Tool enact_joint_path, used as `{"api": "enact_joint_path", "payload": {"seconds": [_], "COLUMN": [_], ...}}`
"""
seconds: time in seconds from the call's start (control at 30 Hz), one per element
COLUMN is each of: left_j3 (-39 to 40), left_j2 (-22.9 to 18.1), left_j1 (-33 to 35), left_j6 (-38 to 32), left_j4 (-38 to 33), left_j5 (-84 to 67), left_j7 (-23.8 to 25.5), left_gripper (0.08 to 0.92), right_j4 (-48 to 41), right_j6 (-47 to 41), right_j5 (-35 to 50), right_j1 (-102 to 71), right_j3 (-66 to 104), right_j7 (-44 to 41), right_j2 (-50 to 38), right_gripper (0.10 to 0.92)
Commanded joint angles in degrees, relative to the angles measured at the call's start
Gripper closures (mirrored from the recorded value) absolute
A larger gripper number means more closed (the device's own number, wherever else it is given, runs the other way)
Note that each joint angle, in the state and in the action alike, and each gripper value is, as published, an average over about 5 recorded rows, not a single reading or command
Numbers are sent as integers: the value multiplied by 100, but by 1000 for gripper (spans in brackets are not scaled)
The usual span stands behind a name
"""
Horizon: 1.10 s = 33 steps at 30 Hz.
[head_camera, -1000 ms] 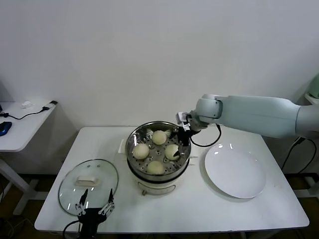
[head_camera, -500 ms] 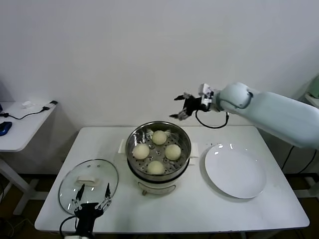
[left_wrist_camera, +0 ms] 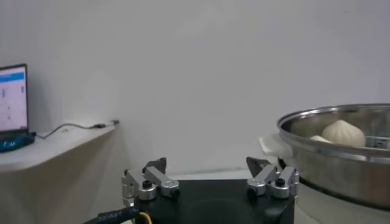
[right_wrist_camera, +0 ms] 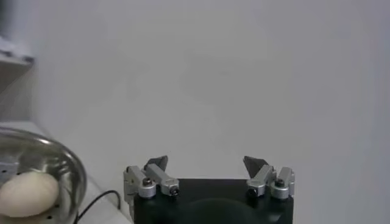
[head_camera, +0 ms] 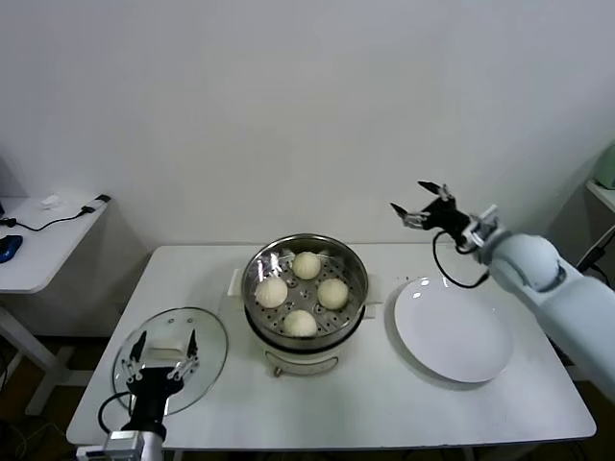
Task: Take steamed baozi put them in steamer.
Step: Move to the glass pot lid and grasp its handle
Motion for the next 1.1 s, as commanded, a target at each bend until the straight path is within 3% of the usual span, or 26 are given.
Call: {"api": "enact_joint_path", "payload": {"seconds": [0.03, 0.37, 0.47, 0.57, 0.63, 0.87, 1.1], "left_j3": [-29, -80, -187, -276, -293, -270, -269], "left_j2": [290, 355, 402, 500, 625, 1015, 1038], "left_j1": [-231, -155, -141, -144, -139, -327, -748], "left_j6": [-382, -1381, -1489, -1225, -1042, -690, -472], "left_j4": [331, 1074, 1393, 1805, 2108, 3102, 3597], "left_j5": [624, 2769, 4324, 6039, 6752, 7628, 7618], "left_j7": [-168, -1116, -1753, -2604, -2890, -2950, -2910], "left_gripper": [177, 177, 177, 177, 177, 177, 177], "right_j4": [473, 38, 54, 73, 85, 185, 250], "right_j6": [1560, 2876, 2952, 2953, 2935, 2860, 2828], "right_j5": [-999, -1305, -1414, -1641, -1781, -1905, -1930], "right_j1": [-5043, -5603, -5676, -5706, -5714, -5709, -5719], "right_j3": [4858, 4455, 4313, 4182, 4114, 4024, 4054], "right_j7": [282, 215, 307, 417, 469, 546, 554], "right_j2": [1398, 2973, 3323, 3593, 3714, 3909, 3963], "right_gripper": [203, 203, 203, 203, 203, 203, 203]}}
